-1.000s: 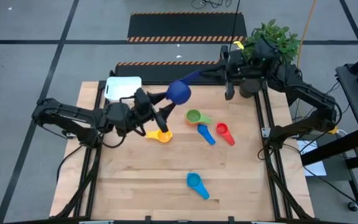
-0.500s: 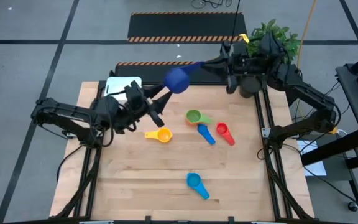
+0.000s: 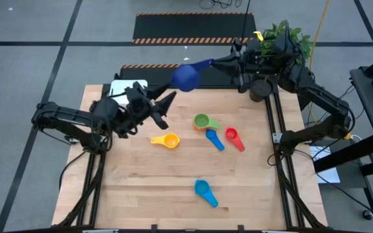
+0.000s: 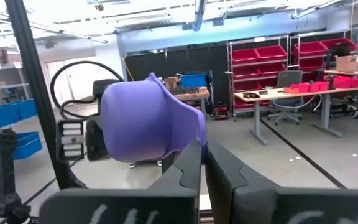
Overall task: Nest measuring cups in basket
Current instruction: Stack the dark blue measuring cup into the light green measuring cup
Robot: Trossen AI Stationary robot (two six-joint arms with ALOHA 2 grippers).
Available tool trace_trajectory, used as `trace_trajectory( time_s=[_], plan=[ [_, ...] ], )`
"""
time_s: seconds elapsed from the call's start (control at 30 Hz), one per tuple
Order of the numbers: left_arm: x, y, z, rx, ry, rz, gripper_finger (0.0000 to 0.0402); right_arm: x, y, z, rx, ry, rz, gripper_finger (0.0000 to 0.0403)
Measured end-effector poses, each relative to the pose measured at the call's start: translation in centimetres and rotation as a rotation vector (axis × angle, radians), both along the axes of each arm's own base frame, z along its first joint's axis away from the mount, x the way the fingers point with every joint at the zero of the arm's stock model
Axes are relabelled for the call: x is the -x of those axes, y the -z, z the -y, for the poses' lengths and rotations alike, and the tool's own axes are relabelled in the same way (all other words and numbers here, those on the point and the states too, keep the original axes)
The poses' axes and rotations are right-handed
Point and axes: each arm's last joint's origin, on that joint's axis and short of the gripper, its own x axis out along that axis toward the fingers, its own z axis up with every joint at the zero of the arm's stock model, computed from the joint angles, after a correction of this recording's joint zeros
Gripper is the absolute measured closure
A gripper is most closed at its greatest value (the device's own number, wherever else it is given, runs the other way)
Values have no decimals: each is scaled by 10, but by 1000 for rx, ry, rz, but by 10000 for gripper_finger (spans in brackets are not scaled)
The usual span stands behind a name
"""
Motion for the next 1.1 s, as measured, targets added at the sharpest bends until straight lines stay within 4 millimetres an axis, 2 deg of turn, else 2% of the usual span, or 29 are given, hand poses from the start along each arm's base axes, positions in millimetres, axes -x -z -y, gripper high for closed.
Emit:
trace_trajectory(
  time_s=[0.5, 0.7, 1.1],
  plan=[
    [15, -13, -8, -50, -8, 43, 204, 0, 0, -1, -19, -28, -7, 403],
    [13, -13, -13, -22, 64, 80, 204, 0, 1, -1, -38, -31, -11, 403],
    [10, -10, -14, 6, 103, 63, 204, -1, 6, 0, -66, -29, -58, 403]
  ],
)
